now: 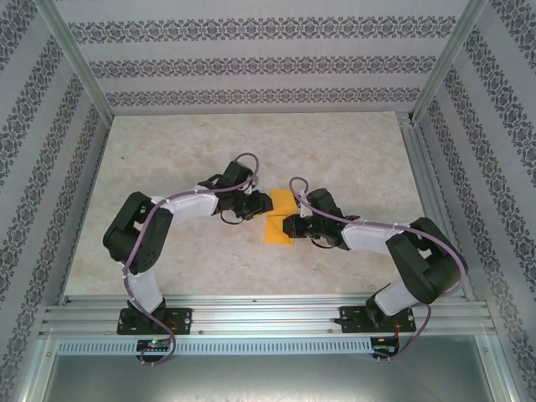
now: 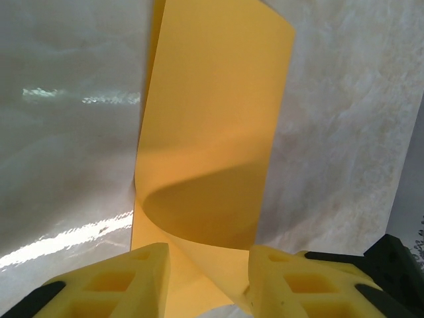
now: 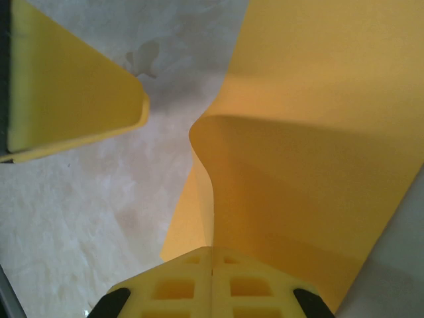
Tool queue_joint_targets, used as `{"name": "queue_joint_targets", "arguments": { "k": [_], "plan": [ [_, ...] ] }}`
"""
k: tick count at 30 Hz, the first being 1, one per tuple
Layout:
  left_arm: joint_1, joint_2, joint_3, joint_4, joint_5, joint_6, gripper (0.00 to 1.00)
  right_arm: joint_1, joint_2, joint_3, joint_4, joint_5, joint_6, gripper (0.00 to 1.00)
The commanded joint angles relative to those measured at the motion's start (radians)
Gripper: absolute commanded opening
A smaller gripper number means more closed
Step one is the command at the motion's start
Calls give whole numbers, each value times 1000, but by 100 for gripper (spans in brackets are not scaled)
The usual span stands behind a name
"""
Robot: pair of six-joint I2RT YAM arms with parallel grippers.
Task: Fold a paper plane with a square sheet of paper (pick it up from the middle)
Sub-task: Fold the triangle a second time at the center of the table.
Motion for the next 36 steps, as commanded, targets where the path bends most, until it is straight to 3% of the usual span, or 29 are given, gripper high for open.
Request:
{"name": "queue_joint_targets", "arguments": {
  "k": [1,20,31,36],
  "plan": [
    [-29,34,48,71,22,-32,37,-26,27,-12,78,-72,17,1],
    [-44,114,83,73,6,-49,34,-92,102,29,95,-176,34,15],
    [-44,113,97,53,3,-38,34,-128,114,67,61,-225,24,16],
    [-43,115,101,50,5,-35,34,-140,137,90,26,-240,-1,6]
  ]
}}
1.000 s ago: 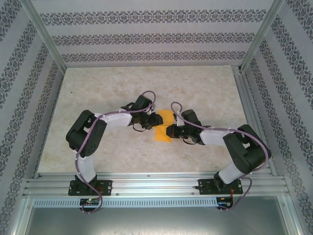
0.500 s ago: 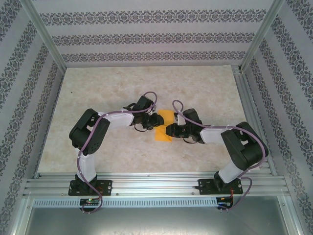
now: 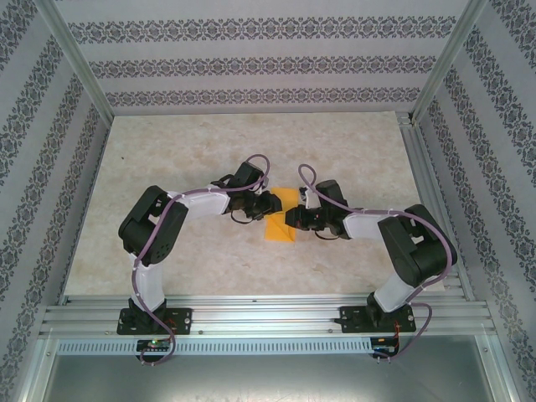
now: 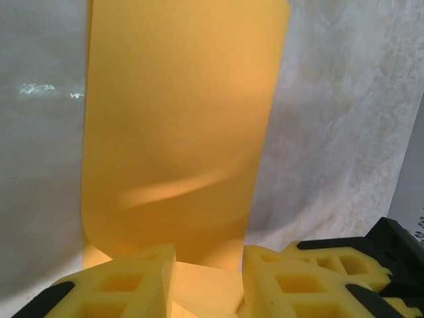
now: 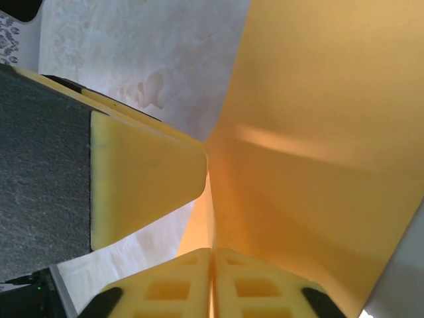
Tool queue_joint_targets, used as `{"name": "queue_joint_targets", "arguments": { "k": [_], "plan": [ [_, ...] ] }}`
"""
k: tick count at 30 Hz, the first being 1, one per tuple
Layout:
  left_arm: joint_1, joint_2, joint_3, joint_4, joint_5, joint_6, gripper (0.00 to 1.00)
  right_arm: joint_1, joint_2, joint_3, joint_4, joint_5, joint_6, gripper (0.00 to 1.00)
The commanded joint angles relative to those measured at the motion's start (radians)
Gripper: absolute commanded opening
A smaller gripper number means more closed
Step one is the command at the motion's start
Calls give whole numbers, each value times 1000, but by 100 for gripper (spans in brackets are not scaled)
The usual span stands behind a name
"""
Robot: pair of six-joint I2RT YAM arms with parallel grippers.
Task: Fold a paper plane with a square sheet of paper (pick it up from the middle)
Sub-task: Fold the triangle a second time at the center of the table.
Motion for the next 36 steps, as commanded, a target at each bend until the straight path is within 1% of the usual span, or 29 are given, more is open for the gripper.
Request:
{"name": "queue_joint_targets", "arguments": {
  "k": [1,3,4,10,13,16,22,28,30,32,36],
  "plan": [
    [-9,15,31,7,-5,2,34,-14,25,34,-28,-28,-32,5],
    [-9,12,33,4,-3,5,34,-22,34,40,-29,-44,-43,1],
    [-9,9,34,2,-4,6,34,-26,40,45,-29,-58,-48,0],
    [-9,-12,46,-11,-14,30,38,-56,76,67,-37,-95,-71,0],
    [-8,-2,50,-15,-14,31,39,-69,83,69,-29,-117,-72,3],
    [-8,11,46,-6,-8,19,38,-69,67,59,-27,-136,-68,7],
    [-9,24,48,5,-5,8,36,-63,10,6,5,-151,-59,19],
    [-9,27,51,-1,-9,6,35,-51,-8,-25,-1,-149,-66,23],
    [-9,28,50,-1,-8,5,35,-45,-5,-21,-14,-138,-75,23],
    [-9,29,52,0,-8,5,35,-39,0,-14,-19,-133,-83,20],
    [-9,27,51,-1,-6,5,35,-38,9,4,-30,-114,-85,10]
  ]
}}
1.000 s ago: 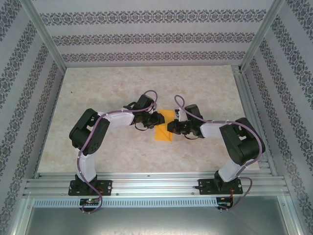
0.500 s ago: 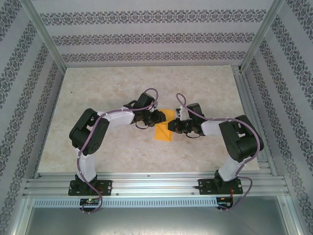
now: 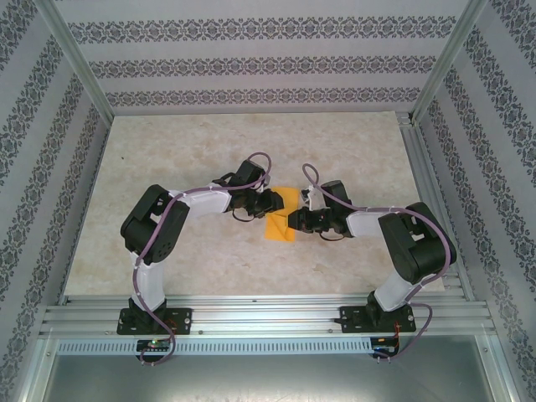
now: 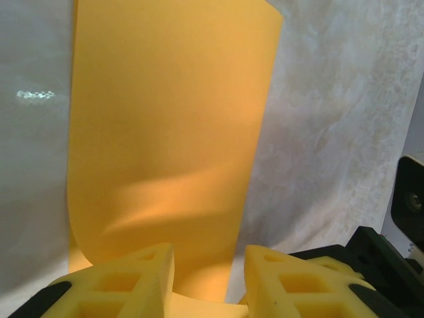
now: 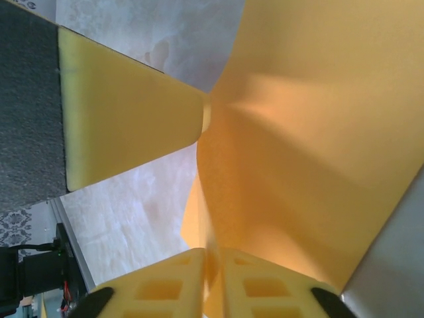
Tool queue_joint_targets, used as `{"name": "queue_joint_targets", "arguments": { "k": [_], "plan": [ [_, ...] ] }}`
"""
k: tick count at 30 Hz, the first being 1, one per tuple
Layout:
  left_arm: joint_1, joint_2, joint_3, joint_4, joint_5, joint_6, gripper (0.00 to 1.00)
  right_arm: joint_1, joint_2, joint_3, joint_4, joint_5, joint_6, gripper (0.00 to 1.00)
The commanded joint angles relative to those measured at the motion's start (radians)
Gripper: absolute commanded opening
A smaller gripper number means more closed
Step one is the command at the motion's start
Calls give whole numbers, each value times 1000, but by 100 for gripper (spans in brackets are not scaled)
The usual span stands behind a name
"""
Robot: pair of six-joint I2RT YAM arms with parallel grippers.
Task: Fold a paper plane with a square sheet of paper (pick it up from the middle)
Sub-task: Fold the triangle a second time at the center of the table.
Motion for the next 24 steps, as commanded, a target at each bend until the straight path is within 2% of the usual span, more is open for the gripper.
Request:
{"name": "queue_joint_targets", "arguments": {
  "k": [1,4,11,24],
  "plan": [
    [-9,9,24,0,-6,-3,35,7,-2,23,-1,13,-30,8],
    [-9,-2,27,-2,-6,4,37,6,7,44,-21,18,-33,3],
    [-9,-48,27,-34,-26,29,51,-7,8,72,-47,6,-50,3],
    [-9,-134,-70,104,2,-33,54,-42,28,90,-67,-2,-59,5]
  ]
}}
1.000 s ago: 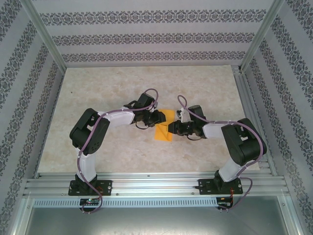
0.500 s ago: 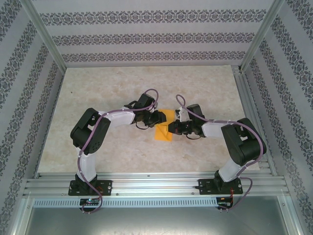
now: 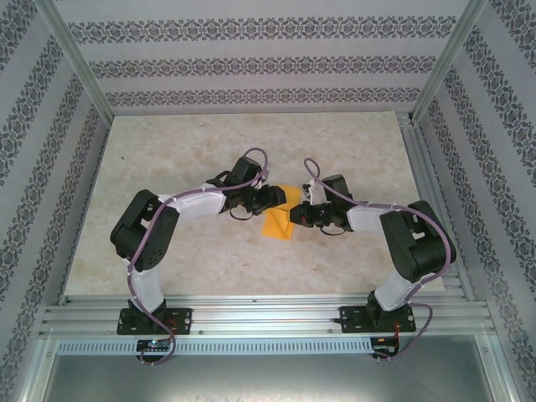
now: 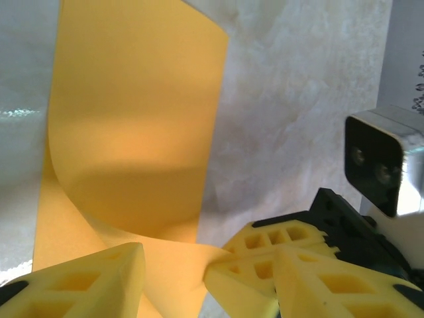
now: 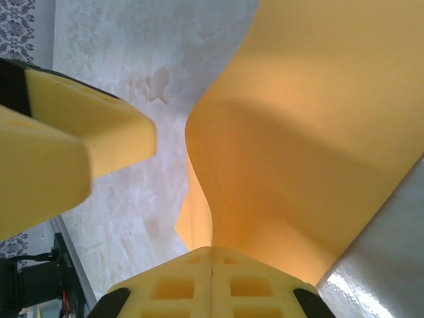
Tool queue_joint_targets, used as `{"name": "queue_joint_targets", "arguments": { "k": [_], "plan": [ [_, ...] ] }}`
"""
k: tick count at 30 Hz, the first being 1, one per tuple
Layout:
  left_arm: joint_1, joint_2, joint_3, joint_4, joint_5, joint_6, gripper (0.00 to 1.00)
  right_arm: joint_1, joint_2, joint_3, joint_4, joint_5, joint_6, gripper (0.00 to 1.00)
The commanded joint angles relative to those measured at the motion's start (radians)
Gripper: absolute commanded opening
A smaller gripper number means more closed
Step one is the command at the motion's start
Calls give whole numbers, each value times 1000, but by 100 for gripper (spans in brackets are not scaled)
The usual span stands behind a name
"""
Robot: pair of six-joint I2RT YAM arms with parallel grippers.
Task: Fold a paper plane with a square sheet of paper (pick it up from the middle)
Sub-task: Fold the triangle a second time at the center of the table.
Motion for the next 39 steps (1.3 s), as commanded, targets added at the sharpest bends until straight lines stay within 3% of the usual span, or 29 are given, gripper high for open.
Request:
{"name": "queue_joint_targets", "arguments": {
  "k": [1,7,17,32,39],
  "plan": [
    [-9,-41,-43,88,19,-28,52,-13,19,27,-2,-5,-31,5],
    [-18,-27,-107,223,77,-80,38,-21,22,29,6,-7,-21,7],
    [-26,68,-82,290,49,-156,33,-23,14,11,57,-31,18,12],
    [-26,82,-85,310,31,-181,32,-4,-6,-74,150,-26,83,28],
    [-26,84,-79,307,35,-178,32,9,8,-70,169,-18,102,25]
  ]
}}
